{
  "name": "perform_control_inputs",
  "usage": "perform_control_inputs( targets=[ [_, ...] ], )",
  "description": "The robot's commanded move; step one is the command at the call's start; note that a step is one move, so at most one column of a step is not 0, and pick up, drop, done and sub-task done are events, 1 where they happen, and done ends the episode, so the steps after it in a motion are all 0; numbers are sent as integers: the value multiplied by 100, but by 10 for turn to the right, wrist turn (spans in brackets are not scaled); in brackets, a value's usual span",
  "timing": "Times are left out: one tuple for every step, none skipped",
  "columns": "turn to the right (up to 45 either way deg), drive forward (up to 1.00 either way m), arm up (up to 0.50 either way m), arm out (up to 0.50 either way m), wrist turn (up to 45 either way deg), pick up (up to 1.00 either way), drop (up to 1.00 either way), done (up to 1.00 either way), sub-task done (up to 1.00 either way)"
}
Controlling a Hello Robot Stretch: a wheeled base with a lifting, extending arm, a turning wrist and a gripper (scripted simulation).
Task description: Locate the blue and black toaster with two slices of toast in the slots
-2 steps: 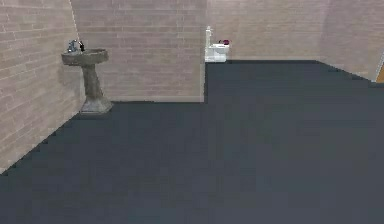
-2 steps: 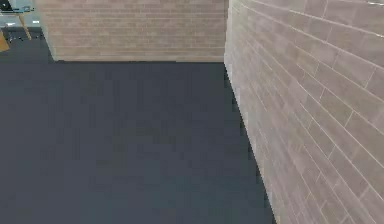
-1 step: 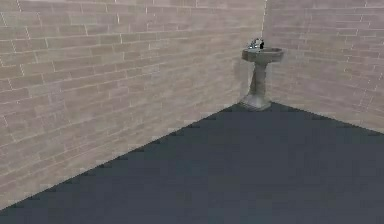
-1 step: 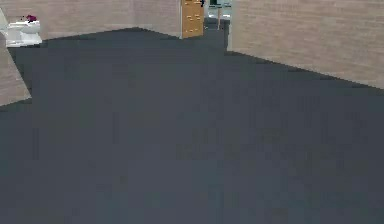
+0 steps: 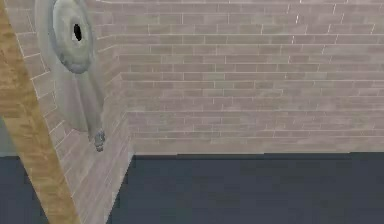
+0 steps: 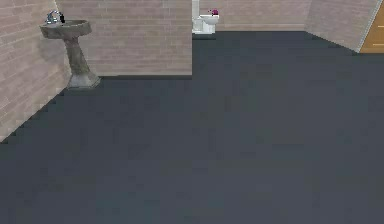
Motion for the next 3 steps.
perform_control_inputs(
  targets=[
    [0,45,0,0,0,0,0,0,0],
    [-450,0,0,0,0,0,0,0,0],
    [-450,0,0,0,0,0,0,0,0]
  ],
)
